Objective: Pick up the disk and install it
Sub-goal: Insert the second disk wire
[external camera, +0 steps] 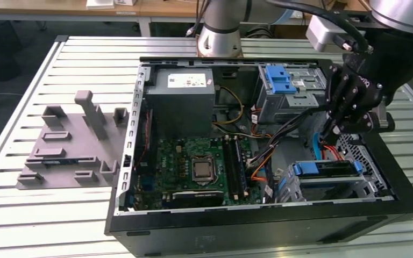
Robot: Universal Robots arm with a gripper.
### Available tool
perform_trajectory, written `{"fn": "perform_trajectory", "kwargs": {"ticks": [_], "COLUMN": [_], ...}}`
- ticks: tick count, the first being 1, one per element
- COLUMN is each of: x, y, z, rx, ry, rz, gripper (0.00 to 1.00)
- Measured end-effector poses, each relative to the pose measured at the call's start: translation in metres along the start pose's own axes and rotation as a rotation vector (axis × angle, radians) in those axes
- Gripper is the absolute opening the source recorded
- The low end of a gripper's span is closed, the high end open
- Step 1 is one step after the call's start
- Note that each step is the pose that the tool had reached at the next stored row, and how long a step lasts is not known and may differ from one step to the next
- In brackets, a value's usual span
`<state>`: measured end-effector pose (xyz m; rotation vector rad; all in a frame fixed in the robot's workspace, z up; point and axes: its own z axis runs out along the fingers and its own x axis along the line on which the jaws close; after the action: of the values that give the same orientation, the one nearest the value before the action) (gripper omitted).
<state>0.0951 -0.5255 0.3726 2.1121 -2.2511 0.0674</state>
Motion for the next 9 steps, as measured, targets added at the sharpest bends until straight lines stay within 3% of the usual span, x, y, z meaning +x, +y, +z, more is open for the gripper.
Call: {"fn": "perform_trajectory", "kwargs": {"ticks": [9], "x": [0.0011], "y": [-0.0002], "z": [0.0084], "rx": [0.0000], "ry": [0.0001], "rz": [0.000], "gripper": [0.16]}}
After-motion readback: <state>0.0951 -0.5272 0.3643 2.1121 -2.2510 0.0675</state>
